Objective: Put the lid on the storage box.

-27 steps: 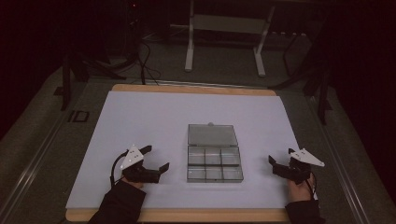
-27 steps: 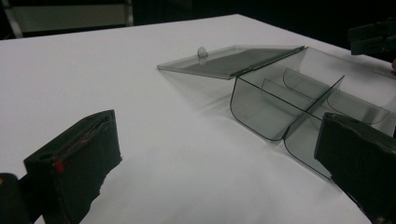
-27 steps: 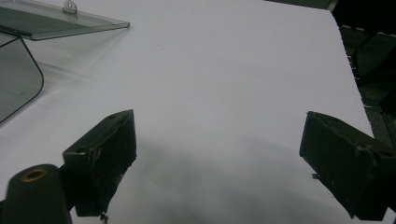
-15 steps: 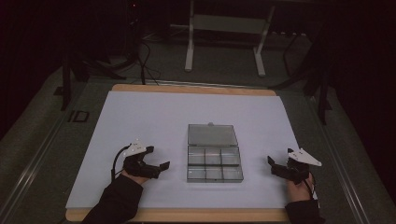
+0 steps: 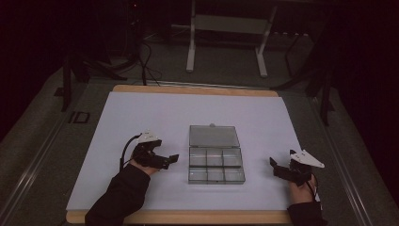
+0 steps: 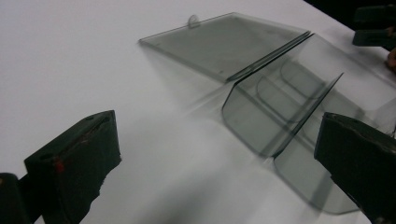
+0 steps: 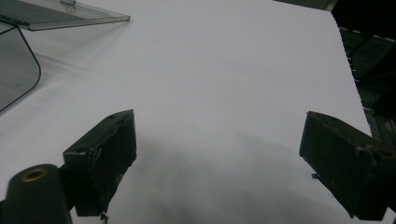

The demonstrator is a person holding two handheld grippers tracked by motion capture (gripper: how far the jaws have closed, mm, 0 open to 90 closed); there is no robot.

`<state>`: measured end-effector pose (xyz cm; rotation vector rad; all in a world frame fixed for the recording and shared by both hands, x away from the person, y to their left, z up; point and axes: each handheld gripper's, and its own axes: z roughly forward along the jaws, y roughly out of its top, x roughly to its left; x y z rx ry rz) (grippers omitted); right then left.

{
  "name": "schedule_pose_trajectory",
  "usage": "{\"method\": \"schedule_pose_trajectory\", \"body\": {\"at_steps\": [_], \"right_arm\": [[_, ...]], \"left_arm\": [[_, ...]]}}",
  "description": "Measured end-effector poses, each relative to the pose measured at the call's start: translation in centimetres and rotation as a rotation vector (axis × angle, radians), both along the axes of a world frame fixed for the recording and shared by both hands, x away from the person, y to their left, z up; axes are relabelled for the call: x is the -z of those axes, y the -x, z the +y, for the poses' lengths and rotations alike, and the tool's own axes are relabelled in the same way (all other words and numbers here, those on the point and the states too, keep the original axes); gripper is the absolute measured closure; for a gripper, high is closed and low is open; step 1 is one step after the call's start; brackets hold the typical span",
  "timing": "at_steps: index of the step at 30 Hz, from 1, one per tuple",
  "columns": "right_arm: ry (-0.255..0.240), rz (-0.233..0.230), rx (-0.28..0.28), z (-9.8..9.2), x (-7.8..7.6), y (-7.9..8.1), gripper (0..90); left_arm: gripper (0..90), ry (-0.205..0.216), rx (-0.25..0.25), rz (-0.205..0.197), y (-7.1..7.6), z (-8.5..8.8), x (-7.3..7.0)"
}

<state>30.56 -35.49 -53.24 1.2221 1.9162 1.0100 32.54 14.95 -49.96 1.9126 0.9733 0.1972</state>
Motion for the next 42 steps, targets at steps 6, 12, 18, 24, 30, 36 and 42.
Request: {"method": "schedule_pose_trajectory", "body": {"at_steps": [6, 12, 18, 24, 30, 36, 42], "right_arm": [[0.007, 0.003, -0.001, 0.1, 0.0, 0.0, 10.8], [0.013, 0.004, -0.002, 0.1, 0.0, 0.0, 10.9], [0.012, 0.008, 0.000, 0.1, 0.0, -0.1, 10.9], [0.012, 0.005, -0.003, 0.1, 0.0, -0.1, 11.0], [0.012, 0.006, -0.005, 0.1, 0.0, 0.0, 11.0], [0.016, 0.002, -0.008, 0.2, 0.0, 0.0, 11.0], [0.017, 0.002, -0.011, 0.2, 0.0, 0.0, 11.0]], "left_arm": [[1.4, 0.003, -0.010, 0.014, -1.3, -1.0, -1.0], [1.5, 0.005, -0.004, 0.026, -2.9, -2.1, -1.6], [1.5, 0.009, 0.013, 0.042, -4.2, -3.5, -2.0], [1.5, 0.027, -0.009, 0.101, -6.1, -5.0, -1.5], [1.5, 0.017, -0.047, 0.161, -7.7, -6.2, -0.6], [1.6, -0.001, -0.073, 0.208, -8.4, -7.1, 0.1], [5.1, -0.005, -0.093, 0.251, -8.6, -7.6, 0.9]]}}
